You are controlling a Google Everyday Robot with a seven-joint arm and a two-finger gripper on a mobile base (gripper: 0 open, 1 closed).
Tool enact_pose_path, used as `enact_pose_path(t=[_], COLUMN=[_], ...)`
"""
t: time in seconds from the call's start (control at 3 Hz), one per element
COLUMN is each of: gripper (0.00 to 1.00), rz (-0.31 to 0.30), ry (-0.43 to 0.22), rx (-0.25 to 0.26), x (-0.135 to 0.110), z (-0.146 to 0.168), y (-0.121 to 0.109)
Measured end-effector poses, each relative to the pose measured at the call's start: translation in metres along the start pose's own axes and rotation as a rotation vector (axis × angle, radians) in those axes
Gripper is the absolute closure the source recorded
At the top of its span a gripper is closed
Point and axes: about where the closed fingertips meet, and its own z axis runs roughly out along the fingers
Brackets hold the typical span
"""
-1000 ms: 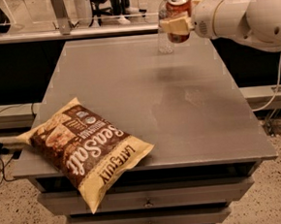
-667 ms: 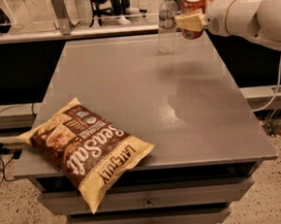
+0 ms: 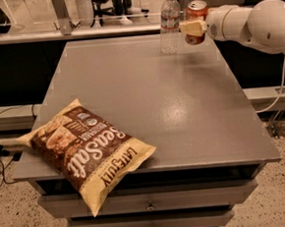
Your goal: Move coke can near water bottle
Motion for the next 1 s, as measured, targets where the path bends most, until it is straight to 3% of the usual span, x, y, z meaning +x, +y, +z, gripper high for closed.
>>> enact_pose_path(t=[0.67,1.0], gripper=[1.0,0.83], rz=[0.074,0.114], ry=[0.034,0.058], rx=[-0.007,-0.048], x=[0.041,0.057], z=[0.021,0.033], y=[-0.002,0.005])
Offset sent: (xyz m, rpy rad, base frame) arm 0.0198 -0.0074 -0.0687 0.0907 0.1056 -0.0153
